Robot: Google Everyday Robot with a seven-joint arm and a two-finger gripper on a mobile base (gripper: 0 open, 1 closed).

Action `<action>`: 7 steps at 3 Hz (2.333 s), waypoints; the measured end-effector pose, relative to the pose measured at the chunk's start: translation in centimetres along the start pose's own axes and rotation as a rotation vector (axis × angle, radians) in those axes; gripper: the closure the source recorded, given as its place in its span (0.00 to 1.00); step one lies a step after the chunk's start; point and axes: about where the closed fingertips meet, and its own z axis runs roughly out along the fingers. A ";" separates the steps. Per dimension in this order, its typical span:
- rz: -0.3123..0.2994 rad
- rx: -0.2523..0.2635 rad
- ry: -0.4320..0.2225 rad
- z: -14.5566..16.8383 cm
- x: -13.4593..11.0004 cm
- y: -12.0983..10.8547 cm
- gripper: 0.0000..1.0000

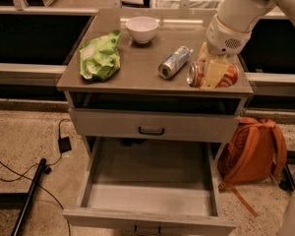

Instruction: Place coke can into bottom drawer

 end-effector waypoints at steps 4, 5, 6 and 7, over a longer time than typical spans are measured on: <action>0.213 0.078 -0.253 11.2 6.9 7.3 1.00; 0.217 0.078 -0.257 11.5 6.9 7.2 1.00; 0.247 0.095 -0.324 16.6 7.0 6.5 1.00; 0.252 0.092 -0.414 25.1 6.3 7.5 0.82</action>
Offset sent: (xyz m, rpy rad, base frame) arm -0.0104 -0.0290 -0.1665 0.3754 -0.1826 -0.3324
